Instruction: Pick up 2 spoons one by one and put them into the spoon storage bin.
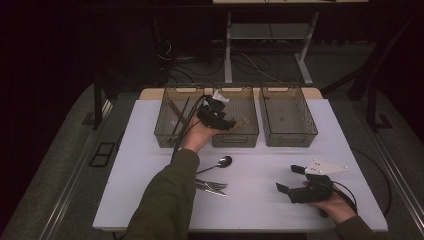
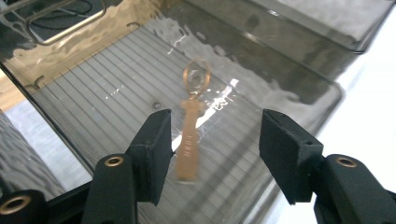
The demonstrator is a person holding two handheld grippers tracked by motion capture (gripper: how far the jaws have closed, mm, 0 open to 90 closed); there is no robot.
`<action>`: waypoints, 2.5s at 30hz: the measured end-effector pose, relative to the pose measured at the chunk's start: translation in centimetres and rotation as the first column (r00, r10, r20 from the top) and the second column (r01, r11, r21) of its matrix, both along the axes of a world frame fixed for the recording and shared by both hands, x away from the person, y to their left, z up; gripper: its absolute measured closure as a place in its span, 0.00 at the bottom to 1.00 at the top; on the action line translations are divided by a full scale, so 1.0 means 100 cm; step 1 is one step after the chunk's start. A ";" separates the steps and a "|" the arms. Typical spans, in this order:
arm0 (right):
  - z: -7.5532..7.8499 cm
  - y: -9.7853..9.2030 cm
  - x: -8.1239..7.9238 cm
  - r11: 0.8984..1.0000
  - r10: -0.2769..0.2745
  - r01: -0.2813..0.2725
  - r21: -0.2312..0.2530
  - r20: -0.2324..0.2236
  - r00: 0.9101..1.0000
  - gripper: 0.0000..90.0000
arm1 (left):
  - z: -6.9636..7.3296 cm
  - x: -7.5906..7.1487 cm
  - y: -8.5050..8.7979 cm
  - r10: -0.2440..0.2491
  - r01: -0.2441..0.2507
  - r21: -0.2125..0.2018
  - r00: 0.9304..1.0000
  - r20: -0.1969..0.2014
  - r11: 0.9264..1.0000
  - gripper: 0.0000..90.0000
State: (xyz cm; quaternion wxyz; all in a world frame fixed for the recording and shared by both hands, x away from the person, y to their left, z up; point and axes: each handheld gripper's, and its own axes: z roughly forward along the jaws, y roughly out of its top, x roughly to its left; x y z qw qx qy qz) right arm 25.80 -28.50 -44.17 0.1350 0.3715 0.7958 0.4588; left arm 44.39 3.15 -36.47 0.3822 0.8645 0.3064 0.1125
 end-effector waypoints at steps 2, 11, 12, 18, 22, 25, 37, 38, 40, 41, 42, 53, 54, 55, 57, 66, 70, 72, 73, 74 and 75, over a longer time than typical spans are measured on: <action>0.000 0.000 0.000 1.000 0.001 -0.001 -0.001 0.001 1.000 0.13 | 0.004 -0.006 0.002 -0.008 0.009 -0.009 1.000 0.010 1.000 0.45; 0.000 0.000 0.000 1.000 0.000 0.000 -0.006 0.002 1.000 0.13 | 0.014 -0.037 0.020 -0.047 0.049 -0.038 0.998 0.045 0.998 0.39; 0.000 0.000 0.000 1.000 -0.002 0.002 -0.007 0.001 1.000 0.13 | 0.013 -0.041 0.022 -0.049 0.052 -0.048 0.998 0.050 0.997 0.39; -0.001 0.000 0.001 1.000 -0.004 0.004 -0.009 0.000 1.000 0.13 | 0.003 -0.062 0.032 -0.065 0.068 -0.065 0.997 0.044 0.996 0.39; -0.001 0.001 0.001 1.000 -0.005 0.005 -0.010 -0.001 1.000 0.13 | -0.008 -0.072 0.037 -0.066 0.068 -0.069 0.997 0.029 0.995 0.39; -0.001 0.001 0.001 1.000 -0.007 0.007 -0.012 -0.004 1.000 0.13 | -0.018 -0.076 0.039 -0.068 0.070 -0.069 0.997 0.022 0.995 0.41; -0.001 0.000 0.001 1.000 -0.010 0.010 -0.012 -0.001 1.000 0.13 | -0.042 -0.081 0.038 -0.071 0.070 -0.057 0.997 -0.004 0.996 0.52; -0.001 0.000 0.001 1.000 -0.009 0.009 -0.012 -0.001 1.000 0.13 | -0.043 -0.080 0.037 -0.075 0.075 -0.045 0.997 -0.001 0.996 0.54; -0.001 0.000 0.001 1.000 -0.009 0.009 -0.012 -0.001 1.000 0.13 | -0.046 -0.079 0.035 -0.084 0.083 -0.031 0.996 -0.008 0.996 0.55; -0.002 0.000 0.001 1.000 -0.008 0.008 -0.013 0.001 1.000 0.13 | -0.048 -0.079 0.033 -0.088 0.088 -0.024 0.996 -0.013 0.996 0.55; -0.002 0.000 0.001 1.000 -0.007 0.007 -0.014 0.001 1.000 0.13 | -0.050 -0.079 0.032 -0.089 0.089 -0.017 0.996 -0.016 0.996 0.55; -0.002 0.000 0.001 1.000 -0.005 0.005 -0.017 -0.001 1.000 0.13 | -0.065 -0.074 0.024 -0.112 0.115 0.028 0.991 -0.069 0.993 0.60; -0.002 0.000 0.001 1.000 -0.005 0.005 -0.017 -0.001 1.000 0.13 | -0.066 -0.074 0.024 -0.115 0.117 0.031 0.991 -0.072 0.993 0.60; -0.002 0.000 0.001 1.000 -0.005 0.005 -0.016 -0.002 1.000 0.13 | -0.067 -0.073 0.023 -0.120 0.123 0.034 0.990 -0.076 0.992 0.61; -0.002 0.000 0.001 1.000 -0.005 0.005 -0.017 0.000 1.000 0.13 | -0.068 -0.073 0.023 -0.133 0.137 0.048 0.987 -0.086 0.989 0.61; -0.002 0.000 0.001 1.000 -0.003 0.003 -0.020 0.001 1.000 0.13 | -0.073 -0.074 0.019 -0.142 0.148 0.063 0.985 -0.093 0.987 0.64; -0.002 0.000 0.001 1.000 -0.004 0.004 -0.019 0.001 1.000 0.13 | -0.074 -0.074 0.017 -0.150 0.158 0.080 0.984 -0.096 0.984 0.64; -0.002 0.000 0.001 1.000 -0.003 0.003 -0.020 0.001 1.000 0.13 | -0.075 -0.074 0.016 -0.152 0.160 0.087 0.984 -0.093 0.983 0.65; -0.002 0.000 0.001 1.000 -0.004 0.004 -0.020 0.001 1.000 0.13 | -0.075 -0.074 0.016 -0.155 0.164 0.093 0.983 -0.095 0.982 0.65; -0.002 0.000 0.001 1.000 -0.004 0.004 -0.020 0.001 1.000 0.13 | -0.075 -0.075 0.015 -0.156 0.166 0.099 0.983 -0.100 0.981 0.65; -0.002 0.000 0.001 1.000 -0.004 0.004 -0.020 0.001 1.000 0.13 | -0.076 -0.075 0.015 -0.159 0.168 0.100 0.983 -0.094 0.981 0.65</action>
